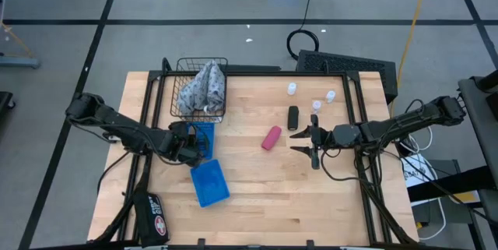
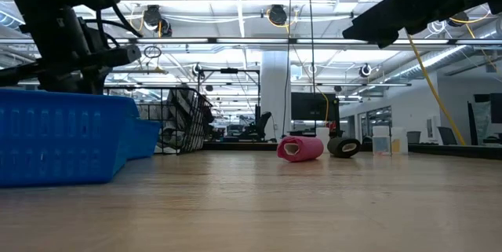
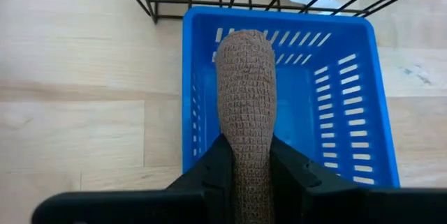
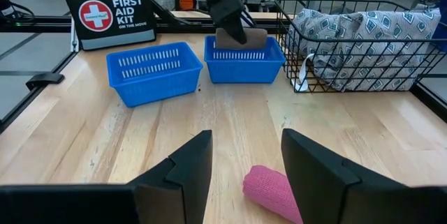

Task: Pick & Place Medicine items
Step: Put the brown bandage into the top blue basket

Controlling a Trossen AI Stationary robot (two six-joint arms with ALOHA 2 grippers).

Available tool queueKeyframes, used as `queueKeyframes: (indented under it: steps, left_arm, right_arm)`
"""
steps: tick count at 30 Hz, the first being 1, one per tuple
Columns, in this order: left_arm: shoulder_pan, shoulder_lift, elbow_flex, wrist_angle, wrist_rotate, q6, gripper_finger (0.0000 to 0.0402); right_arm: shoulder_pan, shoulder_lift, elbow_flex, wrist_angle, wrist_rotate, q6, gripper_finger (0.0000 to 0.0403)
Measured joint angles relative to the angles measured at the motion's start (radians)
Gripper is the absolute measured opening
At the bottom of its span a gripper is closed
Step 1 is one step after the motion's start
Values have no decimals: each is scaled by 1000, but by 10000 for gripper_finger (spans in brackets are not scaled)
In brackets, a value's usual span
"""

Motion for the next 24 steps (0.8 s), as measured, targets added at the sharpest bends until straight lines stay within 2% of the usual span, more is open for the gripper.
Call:
queueKeyframes:
  steps: [10, 18, 24]
  left_arm:
    - [16, 21, 0, -1, -5, 56, 62]
    - [53, 126, 0, 23, 44, 94, 63]
    - [56, 136, 0, 23, 69, 95, 63]
  right_arm:
    - [0, 0, 0, -2, 0, -3, 160]
    - [0, 0, 0, -7, 0, -3, 160]
    - [0, 0, 0, -8, 0, -3, 160]
